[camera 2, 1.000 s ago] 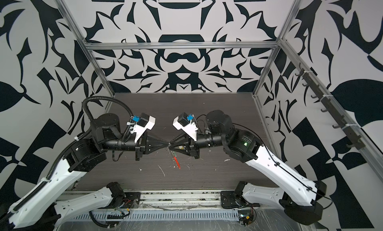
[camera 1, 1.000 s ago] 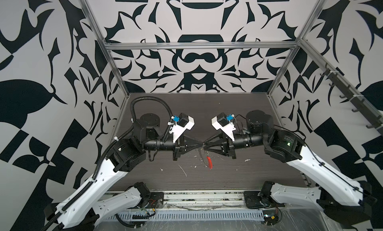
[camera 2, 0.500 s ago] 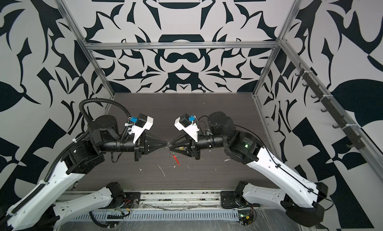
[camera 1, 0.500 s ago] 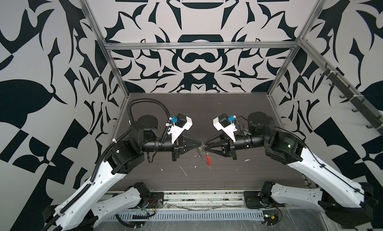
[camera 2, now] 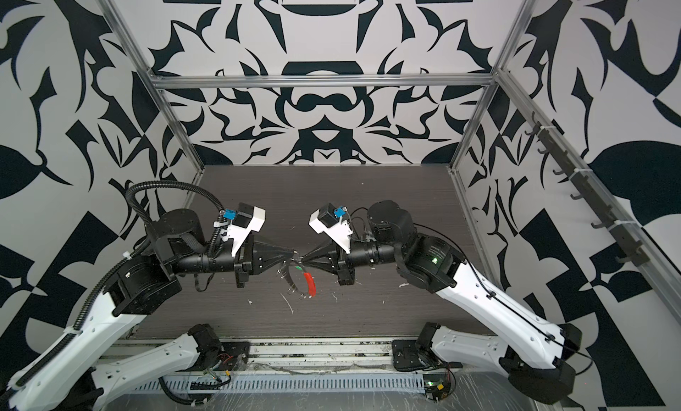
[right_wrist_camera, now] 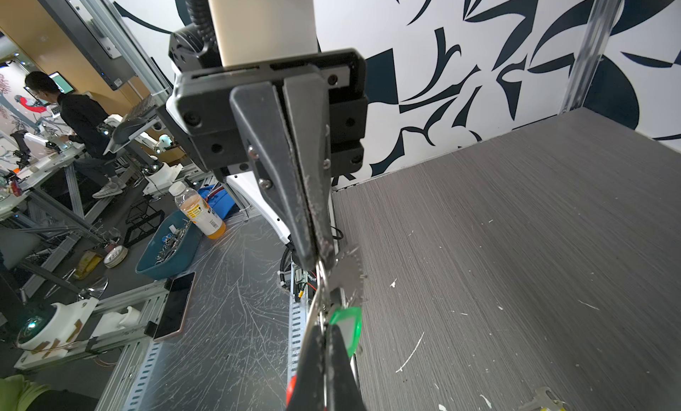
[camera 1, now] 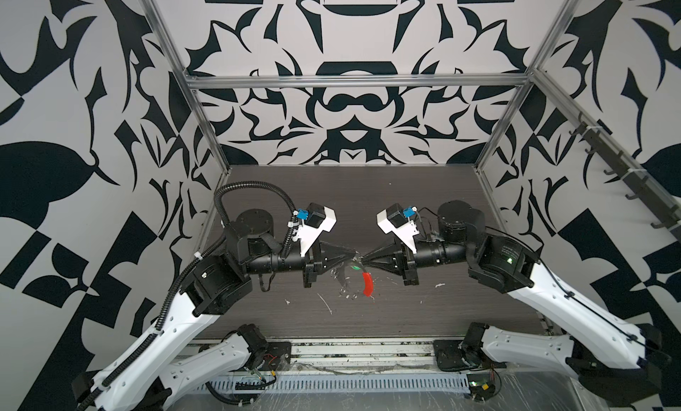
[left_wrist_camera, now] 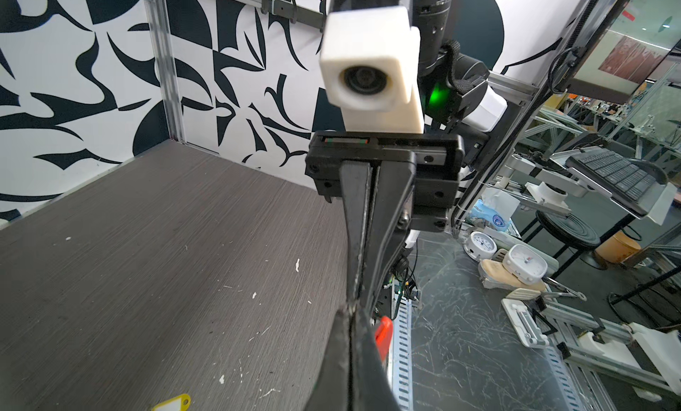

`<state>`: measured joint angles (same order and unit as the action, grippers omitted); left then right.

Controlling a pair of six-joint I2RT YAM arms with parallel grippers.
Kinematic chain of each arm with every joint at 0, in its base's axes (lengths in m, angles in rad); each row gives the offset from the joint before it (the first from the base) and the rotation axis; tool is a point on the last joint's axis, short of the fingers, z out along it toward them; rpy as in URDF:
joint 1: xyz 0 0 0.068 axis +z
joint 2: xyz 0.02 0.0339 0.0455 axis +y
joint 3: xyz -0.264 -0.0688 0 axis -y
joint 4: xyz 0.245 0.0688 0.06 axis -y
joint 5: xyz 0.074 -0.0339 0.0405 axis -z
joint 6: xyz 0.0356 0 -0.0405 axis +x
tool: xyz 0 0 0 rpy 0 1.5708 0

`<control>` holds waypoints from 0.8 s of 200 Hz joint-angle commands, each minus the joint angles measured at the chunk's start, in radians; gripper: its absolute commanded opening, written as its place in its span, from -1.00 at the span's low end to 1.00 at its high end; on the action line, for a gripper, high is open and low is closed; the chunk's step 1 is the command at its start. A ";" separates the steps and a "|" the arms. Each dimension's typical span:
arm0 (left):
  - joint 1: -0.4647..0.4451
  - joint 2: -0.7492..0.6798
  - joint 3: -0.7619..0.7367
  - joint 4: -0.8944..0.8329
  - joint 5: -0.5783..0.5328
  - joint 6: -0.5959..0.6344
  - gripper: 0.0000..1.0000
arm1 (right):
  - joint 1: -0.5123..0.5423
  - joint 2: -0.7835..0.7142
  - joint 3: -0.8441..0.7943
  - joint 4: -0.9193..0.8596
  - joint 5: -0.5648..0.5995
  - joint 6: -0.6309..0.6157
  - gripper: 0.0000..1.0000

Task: Remove the keys from the keyring
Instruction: 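Pull the green-tagged key with the right gripper away from the ring in the left gripper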

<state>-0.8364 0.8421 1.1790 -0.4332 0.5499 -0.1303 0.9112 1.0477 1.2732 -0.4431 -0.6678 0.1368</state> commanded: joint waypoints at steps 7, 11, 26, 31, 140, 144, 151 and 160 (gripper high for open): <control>0.000 -0.034 -0.043 0.106 -0.027 -0.027 -1.00 | 0.000 -0.018 -0.008 0.076 -0.006 0.009 -1.00; 0.000 -0.039 -0.052 0.119 -0.028 -0.030 -1.00 | 0.001 -0.018 -0.010 0.081 -0.006 0.010 -1.00; 0.000 -0.057 -0.079 0.172 -0.037 -0.040 -1.00 | 0.002 -0.018 -0.018 0.100 -0.009 0.017 -1.00; 0.000 -0.063 -0.089 0.191 -0.041 -0.043 -1.00 | 0.002 -0.018 -0.020 0.106 -0.012 0.019 -1.00; 0.000 -0.081 -0.340 0.739 -0.054 -0.232 -1.00 | 0.000 -0.012 -0.138 0.379 -0.013 0.123 -1.00; 0.000 -0.077 -0.344 0.750 -0.051 -0.240 -1.00 | 0.000 -0.012 -0.140 0.384 -0.009 0.125 -1.00; 0.001 -0.072 -0.353 0.777 -0.045 -0.257 -1.00 | 0.000 -0.013 -0.143 0.391 0.006 0.128 -1.00; -0.001 -0.068 -0.361 0.796 -0.042 -0.275 -1.00 | 0.000 -0.015 -0.149 0.407 0.011 0.131 -1.00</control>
<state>-0.8364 0.7670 0.8410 0.2020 0.4938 -0.3233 0.9104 1.0477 1.1301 -0.1589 -0.6720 0.2401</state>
